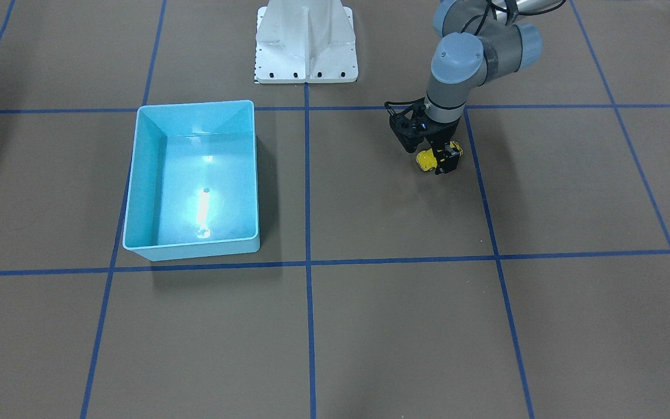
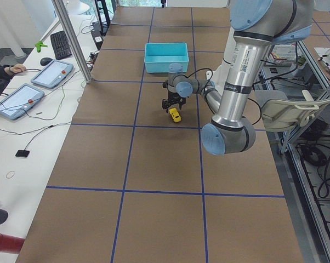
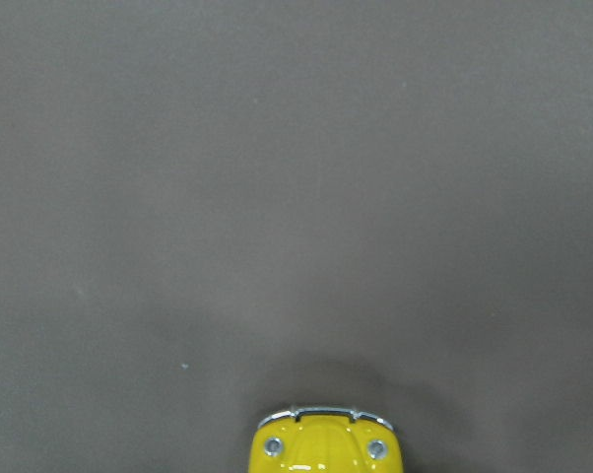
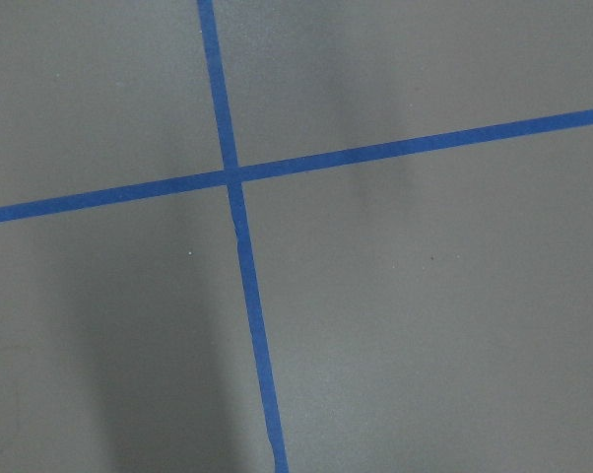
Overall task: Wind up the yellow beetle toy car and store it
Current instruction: 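Press the left gripper on the car and drag it backward to wind it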
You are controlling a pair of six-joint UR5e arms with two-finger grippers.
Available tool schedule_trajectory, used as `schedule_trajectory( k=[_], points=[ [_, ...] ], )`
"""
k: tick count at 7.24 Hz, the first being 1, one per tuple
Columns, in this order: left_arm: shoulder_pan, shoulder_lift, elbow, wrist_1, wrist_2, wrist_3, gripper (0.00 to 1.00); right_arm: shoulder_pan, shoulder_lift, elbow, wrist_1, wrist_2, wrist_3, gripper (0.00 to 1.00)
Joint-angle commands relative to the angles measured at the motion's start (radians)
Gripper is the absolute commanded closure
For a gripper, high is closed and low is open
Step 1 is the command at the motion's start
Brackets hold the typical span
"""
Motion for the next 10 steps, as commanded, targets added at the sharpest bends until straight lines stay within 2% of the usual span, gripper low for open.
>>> schedule_trajectory(
  k=[1,5,10],
  points=[
    [0.0,0.0,0.005,-0.003,0.0,0.0,0.02,0.0,0.0,-0.002,0.001,0.0,0.0,0.0],
    [-0.003,0.0,0.017,-0.004,0.0,0.001,0.02,0.0,-0.001,-0.002,-0.001,0.0,0.0,0.0],
    [-0.017,0.003,0.011,-0.019,-0.009,0.001,0.64,0.0,-0.001,-0.005,-0.001,0.0,0.0,0.0]
  ],
)
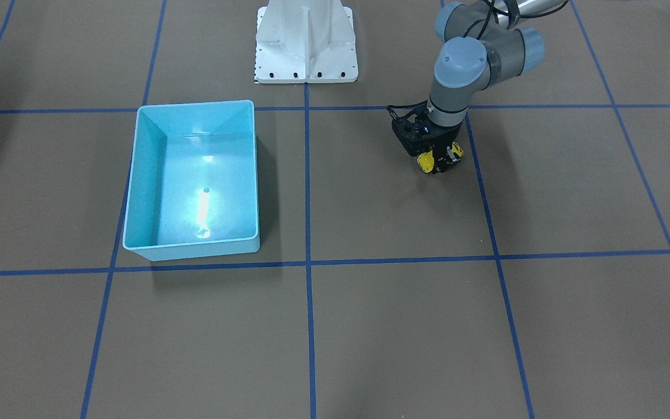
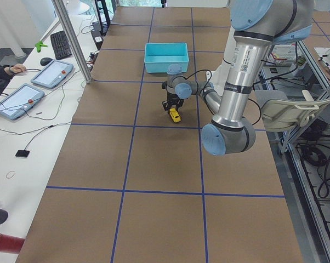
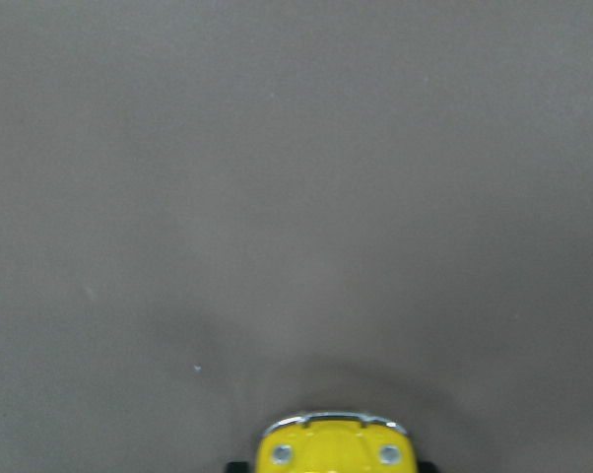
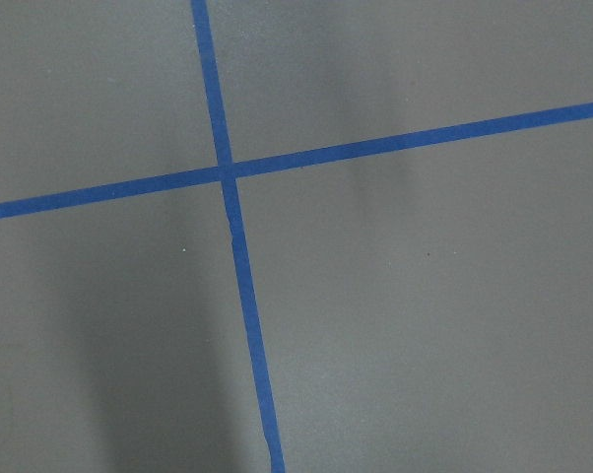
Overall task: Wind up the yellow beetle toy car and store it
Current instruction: 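Press the left gripper on the car and drag it backward to wind it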
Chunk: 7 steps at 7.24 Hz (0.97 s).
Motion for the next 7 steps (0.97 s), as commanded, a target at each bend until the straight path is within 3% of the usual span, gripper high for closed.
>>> schedule_trajectory(
  k=[1,3,7],
  points=[
    [-0.015,0.001,-0.01,0.006,-0.002,0.025,0.75,0.0,0.0,0.0,0.0,0.0,0.0,0.0],
    [-0.067,-0.002,-0.019,0.014,-0.083,0.065,0.78,0.0,0.0,-0.002,0.0,0.0,0.0,0.0],
    [-0.063,-0.02,-0.024,0.011,-0.079,0.191,0.78,0.0,0.0,-0.002,0.0,0.0,0.0,0.0]
  ],
)
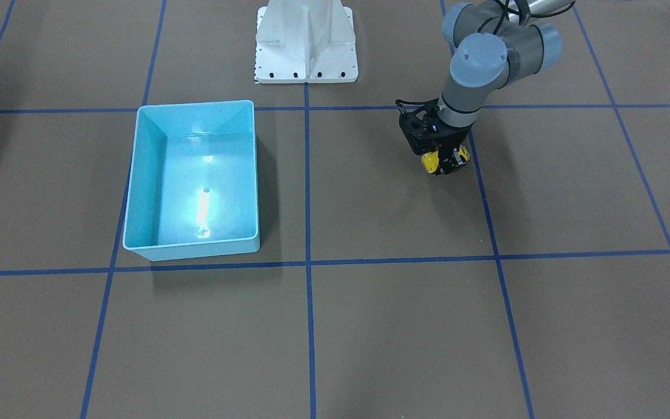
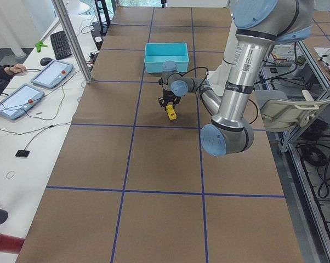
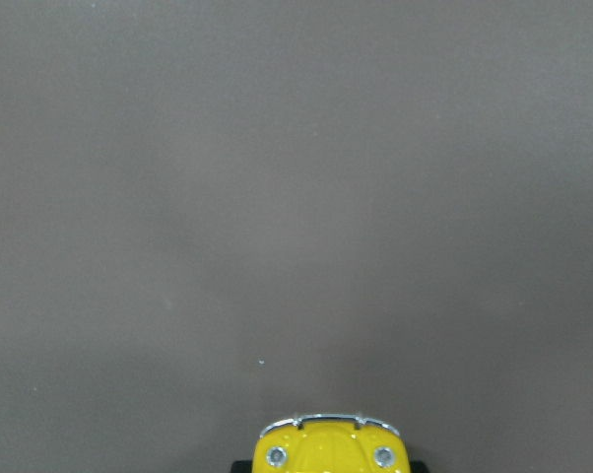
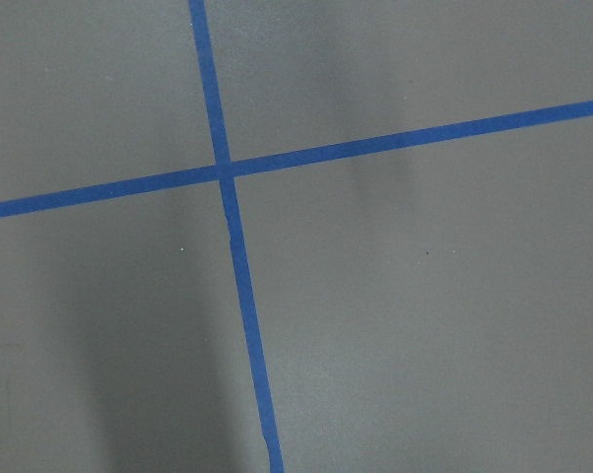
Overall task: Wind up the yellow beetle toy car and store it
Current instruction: 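Press the left gripper on the car and drag it backward to wind it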
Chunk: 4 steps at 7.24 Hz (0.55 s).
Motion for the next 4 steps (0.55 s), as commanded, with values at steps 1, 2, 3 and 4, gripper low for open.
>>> schedule_trajectory(
  k=[1,2,3,4],
  points=[
    [0.005,-0.014,-0.001,-0.006,0.004,0.044,0.78,0.0,0.0,-0.002,0.0,0.0,0.0,0.0],
    [0.008,-0.018,-0.001,-0.009,0.004,0.085,0.78,0.0,0.0,-0.002,0.0,0.0,0.0,0.0],
    [0.009,-0.024,-0.002,-0.011,0.004,0.1,0.78,0.0,0.0,-0.002,0.0,0.0,0.0,0.0],
    [0.012,-0.022,0.001,-0.044,0.005,0.117,0.78,0.0,0.0,-0.002,0.0,0.0,0.0,0.0]
  ],
)
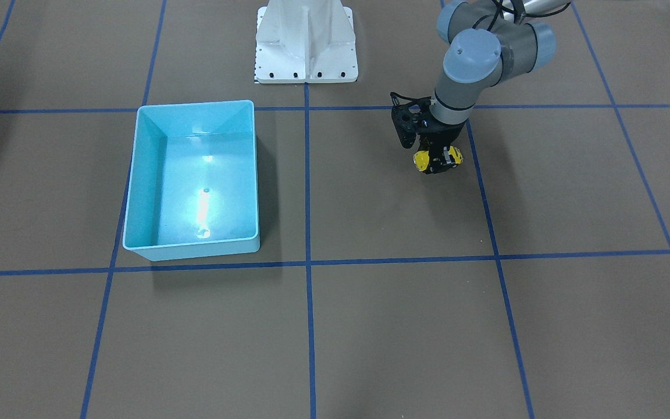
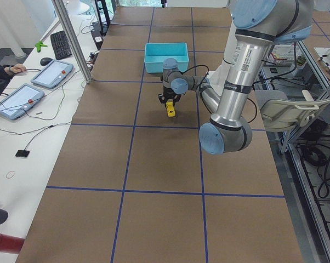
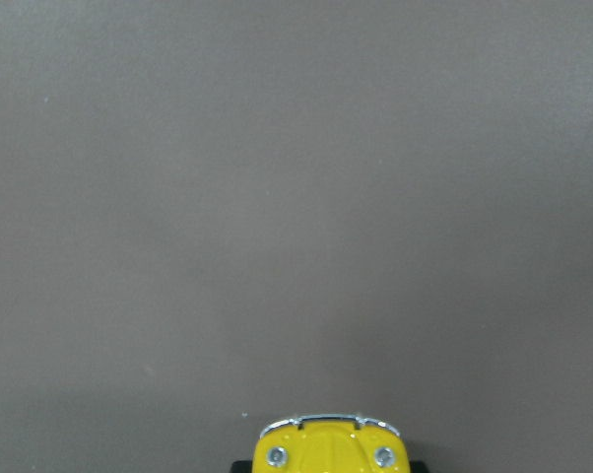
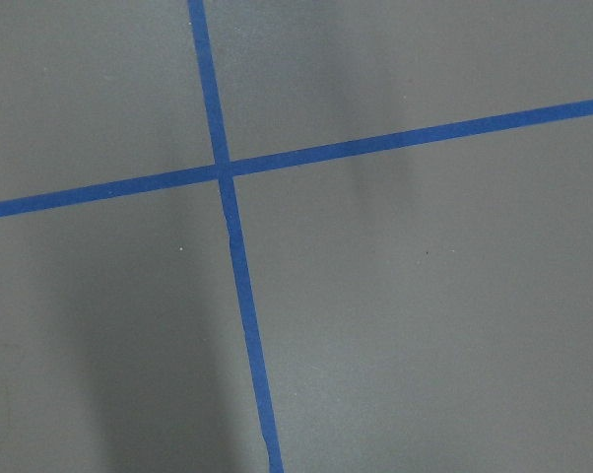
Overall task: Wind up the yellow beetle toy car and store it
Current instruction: 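Press the left gripper on the car and drag it backward to wind it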
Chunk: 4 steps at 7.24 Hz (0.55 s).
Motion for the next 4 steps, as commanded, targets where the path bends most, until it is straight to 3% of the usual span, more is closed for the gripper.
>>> schedule_trajectory(
  k=[1,4],
  points=[
    [0.005,0.0,0.003,-0.053,0.012,0.052,0.79,0.0,0.002,0.0,0.0,0.0,0.0,0.0],
    [0.039,0.0,0.006,-0.067,0.084,0.05,0.79,0.0,0.0,0.0,0.0,0.0,0.0,0.0]
  ],
)
